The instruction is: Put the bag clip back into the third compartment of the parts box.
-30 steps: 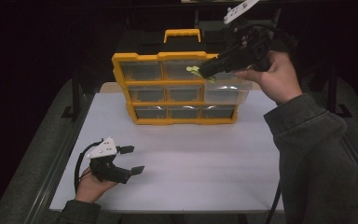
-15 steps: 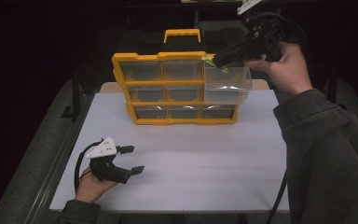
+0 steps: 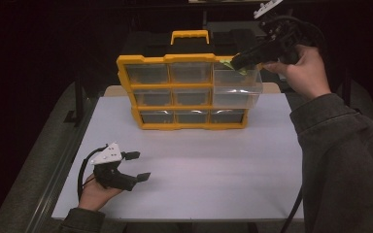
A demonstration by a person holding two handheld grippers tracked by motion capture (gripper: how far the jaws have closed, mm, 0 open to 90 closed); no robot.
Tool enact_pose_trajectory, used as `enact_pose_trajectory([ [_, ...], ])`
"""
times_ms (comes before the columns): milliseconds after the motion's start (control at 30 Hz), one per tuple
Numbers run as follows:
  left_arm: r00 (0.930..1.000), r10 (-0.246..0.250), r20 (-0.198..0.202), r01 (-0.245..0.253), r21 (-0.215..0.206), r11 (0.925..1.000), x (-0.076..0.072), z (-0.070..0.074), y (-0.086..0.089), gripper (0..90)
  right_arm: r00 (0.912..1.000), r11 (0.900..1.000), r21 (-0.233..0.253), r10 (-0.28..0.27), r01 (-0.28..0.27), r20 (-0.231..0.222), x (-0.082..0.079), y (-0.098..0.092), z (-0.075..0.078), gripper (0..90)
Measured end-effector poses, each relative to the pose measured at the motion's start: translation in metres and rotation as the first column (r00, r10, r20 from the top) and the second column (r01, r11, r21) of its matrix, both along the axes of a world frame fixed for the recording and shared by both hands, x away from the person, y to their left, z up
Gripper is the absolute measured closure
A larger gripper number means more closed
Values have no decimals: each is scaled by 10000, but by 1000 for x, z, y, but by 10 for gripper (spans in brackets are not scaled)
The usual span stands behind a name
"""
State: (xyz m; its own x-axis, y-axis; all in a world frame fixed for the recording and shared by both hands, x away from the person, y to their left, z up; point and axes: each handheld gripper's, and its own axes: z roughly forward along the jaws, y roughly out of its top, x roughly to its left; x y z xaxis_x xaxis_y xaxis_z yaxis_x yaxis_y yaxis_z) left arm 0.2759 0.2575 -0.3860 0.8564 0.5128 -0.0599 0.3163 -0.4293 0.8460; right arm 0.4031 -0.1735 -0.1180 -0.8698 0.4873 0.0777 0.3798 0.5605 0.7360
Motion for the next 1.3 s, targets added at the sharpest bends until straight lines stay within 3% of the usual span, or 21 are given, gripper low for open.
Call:
enact_pose_trajectory([
  [600, 10000, 60, -70, -61, -122, 9999, 1, -1, 1, 168, 9988, 9990, -138, -426, 423, -235, 11, -11, -12, 770],
  [1300, 10000, 32, 21, -32, -195, 9998, 3, -1, 4, 161, 9966, 9989, -246, -406, 389, -717, 21, -14, -38, 770],
])
